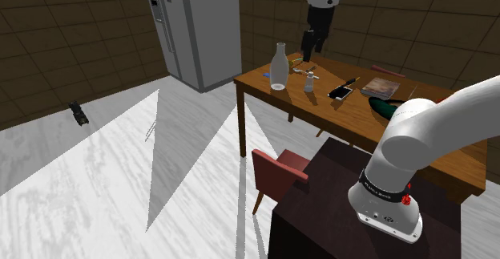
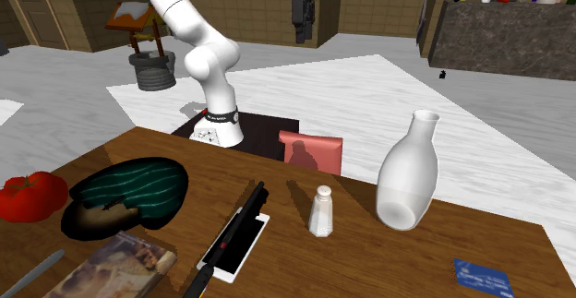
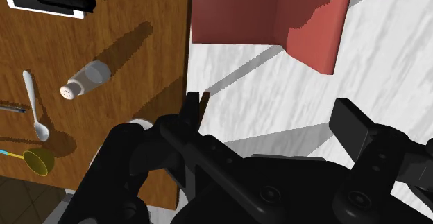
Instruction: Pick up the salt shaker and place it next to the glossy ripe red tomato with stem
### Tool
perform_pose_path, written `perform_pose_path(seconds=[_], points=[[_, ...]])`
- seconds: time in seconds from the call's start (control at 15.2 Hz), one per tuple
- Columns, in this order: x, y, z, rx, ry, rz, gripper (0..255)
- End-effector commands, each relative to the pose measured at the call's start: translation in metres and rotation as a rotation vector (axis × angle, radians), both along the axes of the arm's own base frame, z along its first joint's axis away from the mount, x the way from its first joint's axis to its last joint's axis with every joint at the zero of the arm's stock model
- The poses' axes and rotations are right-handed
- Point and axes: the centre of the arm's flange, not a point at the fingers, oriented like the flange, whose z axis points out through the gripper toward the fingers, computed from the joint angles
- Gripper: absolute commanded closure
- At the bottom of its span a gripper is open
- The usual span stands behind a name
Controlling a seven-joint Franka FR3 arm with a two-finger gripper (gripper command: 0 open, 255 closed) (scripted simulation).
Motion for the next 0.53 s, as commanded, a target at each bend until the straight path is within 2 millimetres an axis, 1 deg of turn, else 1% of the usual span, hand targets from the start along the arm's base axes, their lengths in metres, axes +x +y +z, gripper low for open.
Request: perform_pose_path(seconds=[0.0, 0.46], points=[[0.011, -0.021, -0.013, -0.005, 0.007, 0.007, 0], [0.041, -0.096, -0.057, -0.016, 0.032, 0.027, 0]])
